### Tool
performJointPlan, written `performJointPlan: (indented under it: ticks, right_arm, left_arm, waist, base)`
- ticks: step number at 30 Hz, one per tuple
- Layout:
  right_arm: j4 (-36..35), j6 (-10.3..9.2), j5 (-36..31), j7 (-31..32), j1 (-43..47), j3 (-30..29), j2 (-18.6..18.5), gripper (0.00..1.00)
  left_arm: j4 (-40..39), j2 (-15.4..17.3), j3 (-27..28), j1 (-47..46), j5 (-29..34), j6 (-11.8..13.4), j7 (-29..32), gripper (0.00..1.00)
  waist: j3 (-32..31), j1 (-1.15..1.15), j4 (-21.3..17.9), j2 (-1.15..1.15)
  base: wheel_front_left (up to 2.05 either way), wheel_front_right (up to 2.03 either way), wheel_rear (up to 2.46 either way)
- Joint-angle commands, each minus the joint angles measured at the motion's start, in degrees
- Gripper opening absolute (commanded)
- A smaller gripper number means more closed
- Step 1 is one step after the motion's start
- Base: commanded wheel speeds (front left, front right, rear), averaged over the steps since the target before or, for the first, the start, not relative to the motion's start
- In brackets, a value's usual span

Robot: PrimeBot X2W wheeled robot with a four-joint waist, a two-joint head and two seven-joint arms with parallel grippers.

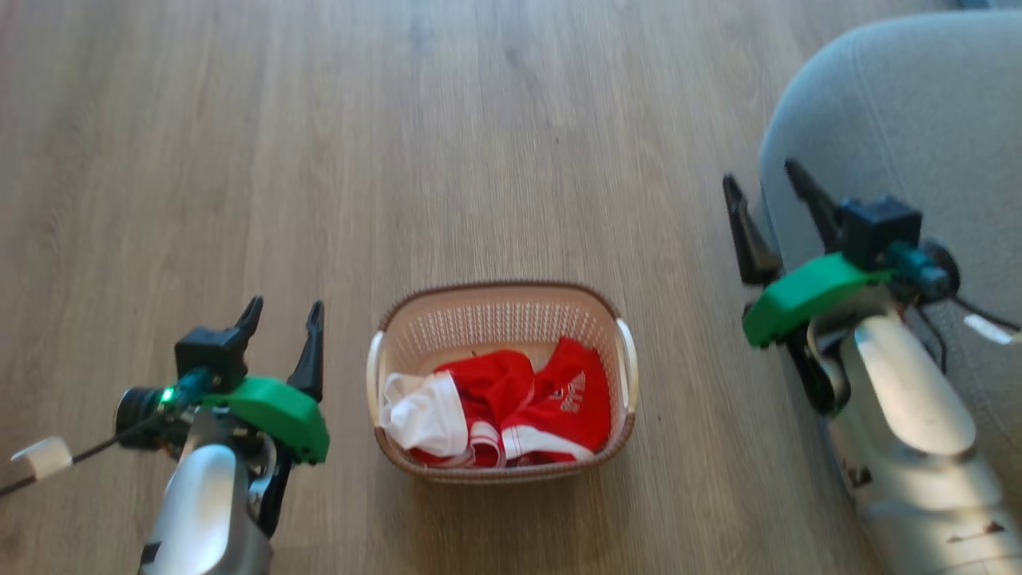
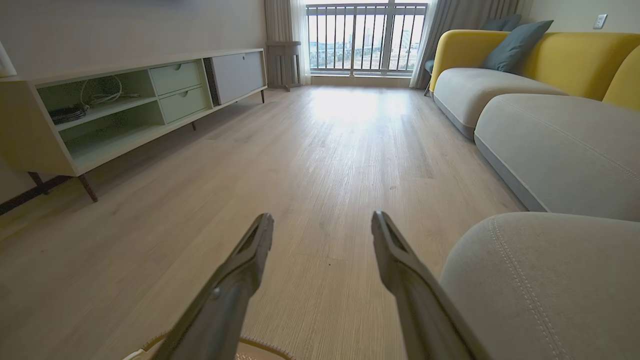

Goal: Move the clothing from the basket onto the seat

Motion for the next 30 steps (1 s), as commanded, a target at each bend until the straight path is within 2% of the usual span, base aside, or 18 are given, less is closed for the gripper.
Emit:
performJointPlan:
  ticks: [1, 10, 14, 24, 30]
  right_arm:
    - [-2.6, -0.01, -0.6, -0.7, -3.1, 0.5, 0.7, 1.0]
    - [-9.1, -0.01, -2.1, -0.7, -7.4, -0.9, 1.7, 1.0]
    - [-11.8, -0.01, -3.0, -0.7, -10.0, -1.5, 2.2, 1.0]
    - [-15.5, -0.01, -4.3, -0.7, -15.8, -0.8, 3.3, 1.0]
    - [-16.4, -0.01, -4.1, -0.7, -17.1, -0.3, 4.1, 1.0]
  left_arm:
    - [-1.5, 0.6, 1.1, -3.2, -0.2, -0.1, -0.7, 1.0]
    - [-1.1, 0.3, -4.2, -7.2, -0.7, -0.5, -0.7, 1.0]
    - [-0.6, 0.5, -8.5, -9.9, -0.7, -0.6, -0.7, 1.0]
    - [5.2, 5.1, -21.1, -18.2, -1.9, -0.6, -0.7, 1.0]
    - [13.4, 6.9, -29.3, -25.8, -1.1, -0.6, -0.7, 1.0]
  waist:
    - [2.7, 0.0, -1.0, 0.0]
    - [14.3, 0.0, -2.8, 0.0]
    - [20.6, 0.0, -3.5, 0.0]
    - [32.5, 0.0, -6.3, 0.0]
    - [37.7, 0.0, -8.9, 0.0]
  base:
    - [0.0, 0.0, 0.0]
    - [0.0, 0.0, 0.0]
    - [0.0, 0.0, 0.0]
    - [0.0, 0.0, 0.0]
    - [0.0, 0.0, 0.0]
